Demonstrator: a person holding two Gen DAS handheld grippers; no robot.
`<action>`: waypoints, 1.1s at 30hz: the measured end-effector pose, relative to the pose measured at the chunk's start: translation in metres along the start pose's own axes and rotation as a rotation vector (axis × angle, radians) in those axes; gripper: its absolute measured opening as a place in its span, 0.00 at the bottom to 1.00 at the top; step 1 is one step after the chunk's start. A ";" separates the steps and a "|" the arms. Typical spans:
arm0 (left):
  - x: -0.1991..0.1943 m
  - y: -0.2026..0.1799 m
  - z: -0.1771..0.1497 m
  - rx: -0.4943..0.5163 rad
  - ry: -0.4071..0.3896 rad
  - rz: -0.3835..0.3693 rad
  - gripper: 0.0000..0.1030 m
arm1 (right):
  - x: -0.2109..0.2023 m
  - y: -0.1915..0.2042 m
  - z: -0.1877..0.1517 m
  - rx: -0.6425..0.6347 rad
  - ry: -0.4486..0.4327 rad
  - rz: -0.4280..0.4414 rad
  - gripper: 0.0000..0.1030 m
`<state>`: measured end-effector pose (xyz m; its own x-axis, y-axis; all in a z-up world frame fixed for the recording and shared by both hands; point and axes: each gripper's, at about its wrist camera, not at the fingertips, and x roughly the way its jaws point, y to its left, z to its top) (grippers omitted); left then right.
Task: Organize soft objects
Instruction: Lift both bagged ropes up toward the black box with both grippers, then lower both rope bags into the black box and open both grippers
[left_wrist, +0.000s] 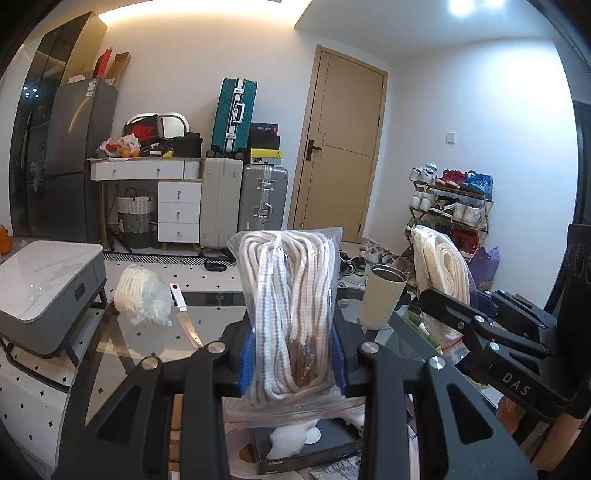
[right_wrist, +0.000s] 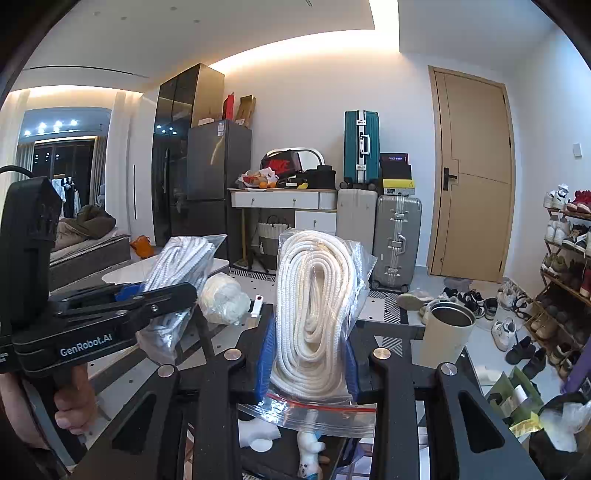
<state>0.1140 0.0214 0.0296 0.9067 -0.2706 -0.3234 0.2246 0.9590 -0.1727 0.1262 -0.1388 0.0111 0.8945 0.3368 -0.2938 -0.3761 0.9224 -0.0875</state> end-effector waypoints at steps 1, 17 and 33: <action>0.001 0.001 0.001 -0.008 0.007 -0.004 0.31 | 0.001 -0.001 0.002 0.000 0.003 -0.001 0.30; 0.036 0.008 -0.012 -0.035 0.184 0.008 0.31 | 0.049 -0.001 -0.011 0.032 0.215 0.068 0.30; 0.087 -0.009 -0.059 0.001 0.486 -0.021 0.31 | 0.120 -0.016 -0.070 0.113 0.602 0.122 0.30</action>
<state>0.1695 -0.0156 -0.0515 0.6305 -0.2976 -0.7169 0.2413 0.9530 -0.1834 0.2232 -0.1265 -0.0894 0.5418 0.3058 -0.7829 -0.4091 0.9096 0.0722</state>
